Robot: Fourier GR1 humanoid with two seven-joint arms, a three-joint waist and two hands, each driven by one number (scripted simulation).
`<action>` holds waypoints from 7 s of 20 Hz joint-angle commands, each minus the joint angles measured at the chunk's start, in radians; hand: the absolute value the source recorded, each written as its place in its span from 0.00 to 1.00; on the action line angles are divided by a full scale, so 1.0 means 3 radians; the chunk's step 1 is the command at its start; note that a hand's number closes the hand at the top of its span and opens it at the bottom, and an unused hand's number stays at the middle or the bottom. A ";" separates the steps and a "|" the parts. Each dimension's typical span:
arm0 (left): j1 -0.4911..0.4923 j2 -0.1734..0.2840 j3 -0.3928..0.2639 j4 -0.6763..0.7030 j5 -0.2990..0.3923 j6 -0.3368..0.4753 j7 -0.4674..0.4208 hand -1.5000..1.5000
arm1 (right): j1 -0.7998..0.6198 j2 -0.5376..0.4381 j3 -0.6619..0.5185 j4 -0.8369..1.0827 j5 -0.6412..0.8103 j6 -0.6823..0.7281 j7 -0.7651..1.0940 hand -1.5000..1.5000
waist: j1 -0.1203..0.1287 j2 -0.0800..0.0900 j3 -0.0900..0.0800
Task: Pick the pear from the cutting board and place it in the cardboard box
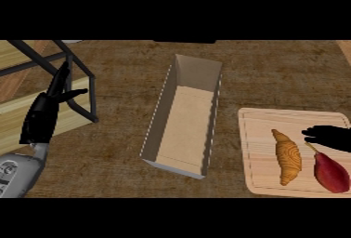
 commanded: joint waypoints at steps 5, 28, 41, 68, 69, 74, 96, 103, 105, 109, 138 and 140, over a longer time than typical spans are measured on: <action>0.0392 0.0100 0.0113 0.0417 -0.0082 0.0109 0.0161 0.50 | -0.0287 0.0231 0.0183 0.0378 0.0150 0.0080 -0.0302 0.00 | -0.0027 0.0047 -0.0059; 0.0651 0.0113 0.0219 0.0282 -0.0127 0.0100 0.0079 0.50 | -0.0365 0.0341 0.0613 0.0426 0.0330 -0.0122 -0.0085 0.00 | -0.0109 0.0020 -0.0064; 0.0470 0.0136 0.0352 0.0422 -0.0102 0.0031 0.0142 0.50 | -0.0464 0.0745 0.0231 0.0575 0.0283 -0.0832 -0.0008 1.00 | -0.0188 0.0025 -0.0063; 0.0504 0.0149 0.0403 0.0290 -0.0108 -0.0030 0.0253 0.50 | -0.1769 0.1436 -0.0620 0.0419 -0.0419 -0.0587 0.0400 1.00 | -0.0219 -0.0013 -0.0069; 0.0515 0.0209 0.0418 0.0288 -0.0122 -0.0059 0.0250 0.50 | -0.1837 0.1492 -0.0599 0.0456 -0.0430 -0.0526 0.0422 1.00 | -0.0180 -0.0003 -0.0069; 0.0492 0.0184 0.0438 0.0330 -0.0124 -0.0046 0.0254 0.50 | -0.2030 0.1849 -0.0560 0.0198 -0.0639 -0.0197 0.1029 1.00 | -0.0215 -0.0014 -0.0073; 0.0537 0.0071 0.0331 0.0181 -0.0223 -0.0022 0.0257 0.50 | -0.2718 0.3358 -0.0145 0.0625 -0.0301 -0.0529 0.2824 1.00 | -0.0095 0.0031 -0.0070; 0.0432 0.0130 0.0378 0.0203 -0.0187 -0.0107 0.0319 0.50 | -0.2651 0.3396 -0.0057 0.1017 -0.0713 -0.0684 0.3112 0.00 | 0.0014 0.0052 -0.0069; 0.0450 0.0076 0.0313 0.0200 -0.0247 -0.0069 0.0309 0.50 | -0.2795 0.3397 -0.0116 0.1126 -0.0791 -0.0539 0.3050 0.00 | -0.0010 0.0048 -0.0068; 0.0463 -0.0040 0.0234 0.0233 -0.0291 -0.0030 0.0215 0.50 | -0.2587 0.3397 0.0042 0.1149 -0.0966 -0.0924 0.2747 0.00 | 0.0030 0.0060 -0.0066; 0.0562 0.0087 0.0445 0.0152 -0.0182 -0.0139 0.0258 0.50 | -0.2692 0.1903 -0.1451 0.1913 -0.2094 0.0116 0.1653 0.00 | -0.0066 0.0084 -0.0060; 0.0607 0.0057 0.0381 0.0076 -0.0266 -0.0072 0.0254 0.50 | -0.2619 0.1706 -0.1460 0.2009 -0.2073 0.0328 0.1503 0.00 | -0.0045 0.0087 -0.0056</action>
